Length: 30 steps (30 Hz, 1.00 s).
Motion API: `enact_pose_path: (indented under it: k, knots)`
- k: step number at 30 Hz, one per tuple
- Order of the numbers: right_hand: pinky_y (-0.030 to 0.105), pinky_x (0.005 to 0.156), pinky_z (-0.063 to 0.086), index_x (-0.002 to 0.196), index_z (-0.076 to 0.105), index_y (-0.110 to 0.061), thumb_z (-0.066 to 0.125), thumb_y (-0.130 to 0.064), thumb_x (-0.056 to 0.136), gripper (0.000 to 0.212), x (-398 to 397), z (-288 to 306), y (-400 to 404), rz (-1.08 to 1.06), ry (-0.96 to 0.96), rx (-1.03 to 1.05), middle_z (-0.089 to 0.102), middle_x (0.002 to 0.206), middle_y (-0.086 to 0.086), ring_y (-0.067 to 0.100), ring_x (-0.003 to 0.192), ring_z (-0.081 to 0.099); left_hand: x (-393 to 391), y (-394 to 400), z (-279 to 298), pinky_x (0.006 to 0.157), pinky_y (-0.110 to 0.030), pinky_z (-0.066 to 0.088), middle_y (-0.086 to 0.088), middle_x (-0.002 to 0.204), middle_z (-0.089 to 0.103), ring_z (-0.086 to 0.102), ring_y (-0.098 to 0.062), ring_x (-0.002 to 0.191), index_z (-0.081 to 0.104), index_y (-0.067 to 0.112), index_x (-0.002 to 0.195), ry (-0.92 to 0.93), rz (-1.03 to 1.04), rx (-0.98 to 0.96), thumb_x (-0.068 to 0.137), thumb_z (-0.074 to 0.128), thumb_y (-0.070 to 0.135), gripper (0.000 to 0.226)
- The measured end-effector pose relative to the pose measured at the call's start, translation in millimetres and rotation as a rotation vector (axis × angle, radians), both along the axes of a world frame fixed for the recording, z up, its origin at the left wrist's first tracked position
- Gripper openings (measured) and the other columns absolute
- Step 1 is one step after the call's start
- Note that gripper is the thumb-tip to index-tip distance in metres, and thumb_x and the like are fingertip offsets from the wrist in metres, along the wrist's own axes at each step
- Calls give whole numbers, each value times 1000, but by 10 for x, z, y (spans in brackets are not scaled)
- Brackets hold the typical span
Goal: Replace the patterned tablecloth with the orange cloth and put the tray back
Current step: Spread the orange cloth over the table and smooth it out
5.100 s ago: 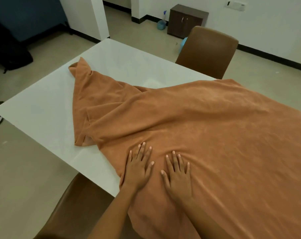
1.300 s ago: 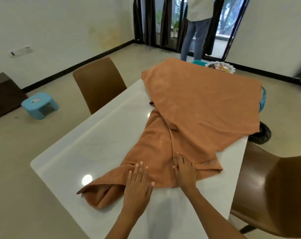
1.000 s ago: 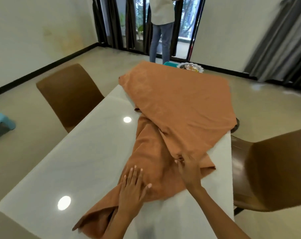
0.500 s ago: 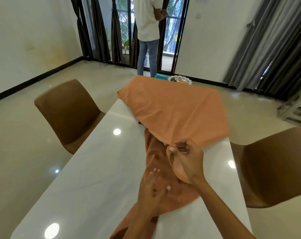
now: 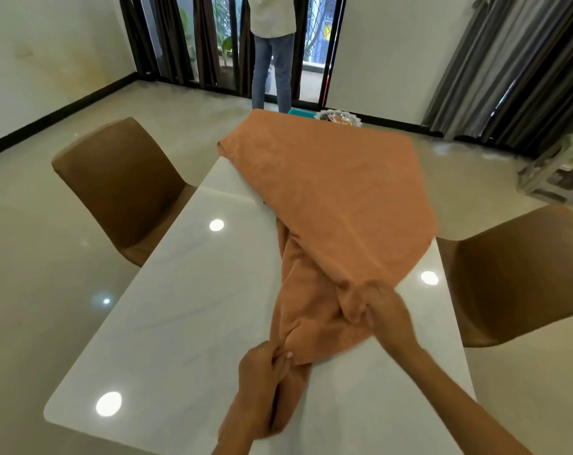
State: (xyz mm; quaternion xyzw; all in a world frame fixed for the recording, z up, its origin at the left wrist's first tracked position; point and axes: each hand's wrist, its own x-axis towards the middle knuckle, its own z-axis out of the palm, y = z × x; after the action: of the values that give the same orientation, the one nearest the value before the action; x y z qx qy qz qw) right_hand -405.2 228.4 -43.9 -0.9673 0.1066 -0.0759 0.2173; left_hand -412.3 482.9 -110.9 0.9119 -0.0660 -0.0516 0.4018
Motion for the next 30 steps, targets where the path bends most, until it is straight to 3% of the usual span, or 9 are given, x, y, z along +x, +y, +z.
enact_pose_path:
  k: [5,8,12,15,18,21,24,28,30]
  knots:
    - [27,113,17,138,40,-28,52,-45,83,59,-331,-201,633,748,190,-95,44,141,-10,6,133,34,-181,-15,220,55,-10,38,19,61,61,58,-3,62,68,28,76,-153,-104,-109,83,65,28,8]
    - [33,88,50,106,63,-26,54,-26,87,22,-430,-188,692,657,2,26,66,92,-8,9,86,58,-317,9,395,58,-4,37,17,70,66,59,0,62,69,33,86,-310,-195,-134,84,65,39,7]
    - [19,76,42,77,68,-26,67,-17,65,15,-613,-133,339,593,-91,-156,65,74,-8,11,71,56,-305,72,343,52,-6,29,14,58,57,52,-2,54,54,35,64,-235,-12,-26,91,36,63,43]
    - [17,60,45,60,67,-27,77,-21,48,17,-965,-179,-90,501,144,-272,64,63,-11,9,57,58,-150,69,77,88,-16,43,7,117,66,61,-9,108,65,28,116,-232,-64,119,99,31,47,42]
    - [25,41,45,40,48,-22,86,-5,33,42,-1216,-361,-454,179,441,-316,58,48,0,18,40,49,-110,-79,-220,117,-35,9,1,158,12,9,-17,146,20,23,150,-58,-406,422,91,-6,56,72]
    - [36,73,54,81,70,-14,67,-5,75,11,-1282,-444,-316,17,296,-123,69,89,9,29,79,64,-281,-319,-438,116,-40,-7,3,155,-15,-13,-17,145,-9,26,146,-18,-578,381,79,-17,61,76]
    - [36,110,30,138,45,-20,29,-45,92,54,-1180,-650,214,72,233,-133,45,142,-1,19,131,41,-464,-462,-554,118,-38,0,-1,155,6,11,-22,145,15,17,148,-4,-474,343,97,7,41,57]
    - [35,104,31,122,61,-10,43,-59,79,68,-928,-866,553,175,230,-105,65,119,5,17,111,58,-547,-420,-630,115,-31,7,-8,147,37,33,-23,136,49,7,135,7,-246,242,88,23,16,54]
    - [35,91,42,97,69,-18,59,-40,76,32,-826,-726,579,172,180,-50,71,87,-2,14,80,66,-520,-349,-612,117,-30,5,-1,151,27,19,-14,141,41,12,141,-16,-93,187,93,17,19,54]
